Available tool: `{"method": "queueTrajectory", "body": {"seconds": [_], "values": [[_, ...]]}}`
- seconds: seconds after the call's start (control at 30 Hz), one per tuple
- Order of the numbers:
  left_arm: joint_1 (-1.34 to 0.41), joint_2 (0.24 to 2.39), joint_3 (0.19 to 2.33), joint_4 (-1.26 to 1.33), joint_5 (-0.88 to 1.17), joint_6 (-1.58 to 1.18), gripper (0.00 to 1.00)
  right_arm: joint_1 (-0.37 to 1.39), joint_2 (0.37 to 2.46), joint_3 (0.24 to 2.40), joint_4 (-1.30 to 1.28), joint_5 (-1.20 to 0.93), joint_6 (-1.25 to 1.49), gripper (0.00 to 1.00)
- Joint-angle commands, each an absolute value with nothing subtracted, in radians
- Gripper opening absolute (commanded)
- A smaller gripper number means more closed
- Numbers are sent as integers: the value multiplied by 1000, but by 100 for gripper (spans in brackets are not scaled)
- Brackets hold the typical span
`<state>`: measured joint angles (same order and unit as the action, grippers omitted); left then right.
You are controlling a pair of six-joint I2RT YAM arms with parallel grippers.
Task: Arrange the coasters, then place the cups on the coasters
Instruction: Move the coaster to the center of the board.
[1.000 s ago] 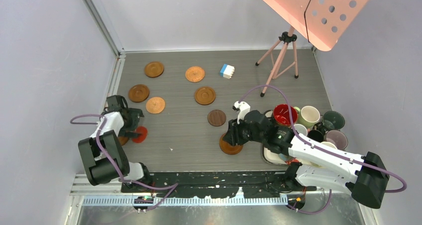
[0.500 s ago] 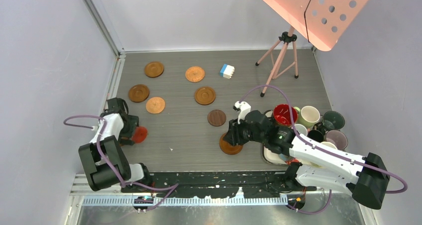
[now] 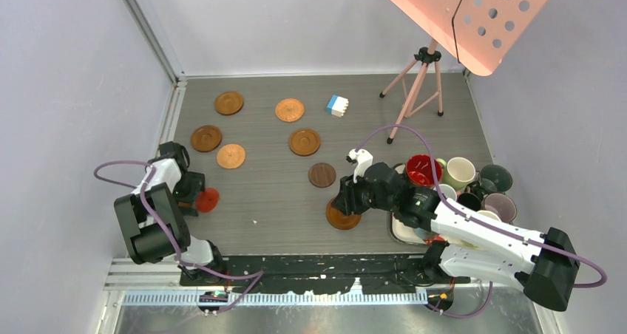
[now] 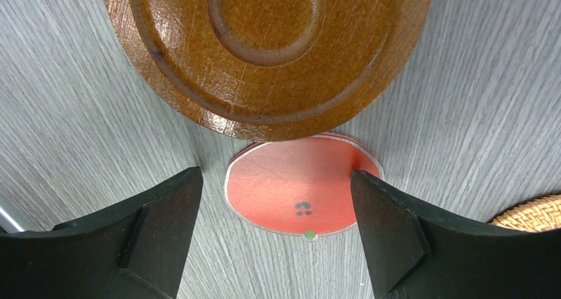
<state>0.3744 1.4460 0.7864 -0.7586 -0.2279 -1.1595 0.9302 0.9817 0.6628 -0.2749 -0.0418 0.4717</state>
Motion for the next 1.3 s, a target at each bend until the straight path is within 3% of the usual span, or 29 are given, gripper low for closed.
{"method": "queueTrajectory", "body": {"seconds": [0.0,0.67,1.27], "values": [[379,1453,833,-771,-246,-1157,85,936,961,701,-267,-26,454,45],[283,1495,774,-689,-40,-1180,78,936,964,687,-253,-23,460,45],[317,1468,925,-679,-190,-1029,76,936,930,689,-272,-8,455,45]]}}
